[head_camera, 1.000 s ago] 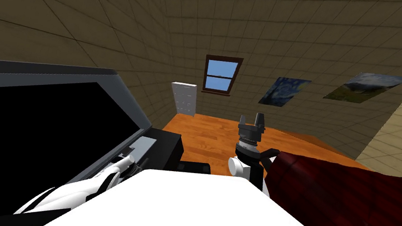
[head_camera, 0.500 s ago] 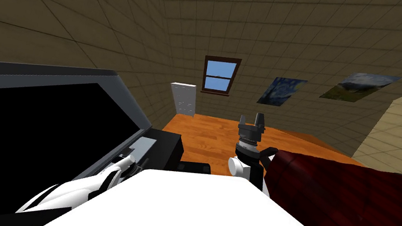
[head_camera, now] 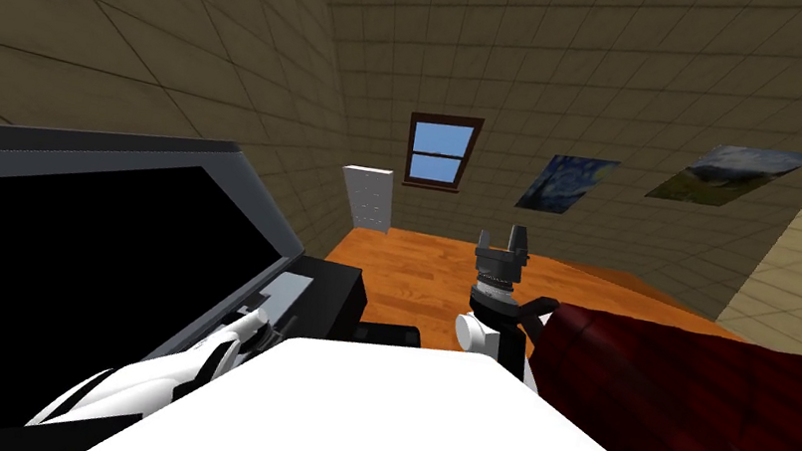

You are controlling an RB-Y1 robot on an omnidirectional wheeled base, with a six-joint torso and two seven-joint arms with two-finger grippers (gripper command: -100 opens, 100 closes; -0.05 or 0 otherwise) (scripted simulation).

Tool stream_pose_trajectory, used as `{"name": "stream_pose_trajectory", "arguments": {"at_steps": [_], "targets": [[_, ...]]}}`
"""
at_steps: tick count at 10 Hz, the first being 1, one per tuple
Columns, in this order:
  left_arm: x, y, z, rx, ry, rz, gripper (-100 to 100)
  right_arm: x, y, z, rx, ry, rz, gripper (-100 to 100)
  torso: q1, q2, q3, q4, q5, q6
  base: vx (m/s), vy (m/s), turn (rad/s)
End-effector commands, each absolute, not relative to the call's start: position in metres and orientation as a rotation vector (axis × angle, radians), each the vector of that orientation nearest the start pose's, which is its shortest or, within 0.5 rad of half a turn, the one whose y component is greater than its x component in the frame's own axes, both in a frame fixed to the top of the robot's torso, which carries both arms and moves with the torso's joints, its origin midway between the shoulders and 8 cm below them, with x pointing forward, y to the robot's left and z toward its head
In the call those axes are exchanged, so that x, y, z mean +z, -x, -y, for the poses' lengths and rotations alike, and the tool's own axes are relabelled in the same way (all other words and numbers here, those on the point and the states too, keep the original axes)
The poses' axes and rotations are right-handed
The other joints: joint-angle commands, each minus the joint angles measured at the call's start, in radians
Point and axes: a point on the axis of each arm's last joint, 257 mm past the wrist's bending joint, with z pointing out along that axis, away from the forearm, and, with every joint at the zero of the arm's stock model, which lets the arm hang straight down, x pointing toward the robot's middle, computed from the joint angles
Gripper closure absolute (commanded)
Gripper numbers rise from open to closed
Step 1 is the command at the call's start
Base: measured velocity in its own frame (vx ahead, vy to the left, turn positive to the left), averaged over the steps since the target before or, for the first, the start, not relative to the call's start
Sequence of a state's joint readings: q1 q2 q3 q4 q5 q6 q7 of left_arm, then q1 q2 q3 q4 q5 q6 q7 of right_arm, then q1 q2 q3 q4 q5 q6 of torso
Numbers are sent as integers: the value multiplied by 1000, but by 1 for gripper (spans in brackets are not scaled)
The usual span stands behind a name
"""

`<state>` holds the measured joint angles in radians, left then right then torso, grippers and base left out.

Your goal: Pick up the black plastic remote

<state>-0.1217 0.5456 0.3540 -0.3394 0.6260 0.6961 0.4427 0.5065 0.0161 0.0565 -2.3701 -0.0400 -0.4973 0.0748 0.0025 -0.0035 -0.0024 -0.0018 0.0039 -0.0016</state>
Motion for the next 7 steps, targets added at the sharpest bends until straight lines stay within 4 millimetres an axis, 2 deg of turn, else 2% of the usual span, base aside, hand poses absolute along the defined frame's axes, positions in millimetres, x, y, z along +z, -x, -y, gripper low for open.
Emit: {"name": "stream_pose_trajectory", "arguments": {"at_steps": [1, 2, 3, 6, 7], "targets": [[-594, -149, -545, -22, 3022, -382, 100, 61, -326, 266, 1329, -610, -534, 0, 0, 0, 0, 0, 0, 0, 59, -59, 195], [-594, -149, -545, -22, 3022, -382, 100, 61, -326, 266, 1329, -610, -534, 0, -1, -1, -1, 0, 0, 0, 29, -28, 84], [-586, -151, -554, -23, 3017, -418, 100, 61, -326, 266, 1329, -610, -534, 0, 0, 0, 0, 0, 0, 1, 46, -42, 130], [-587, -151, -554, -22, 3019, -413, 100, 61, -326, 265, 1329, -610, -534, 0, 0, 0, 0, 0, 0, 2, 25, -30, 36], [-587, -151, -554, -24, 3018, -416, 0, 61, -326, 266, 1329, -610, -534, 0, 1, 0, 0, 0, 0, 2, 0, 0, 0]]}}
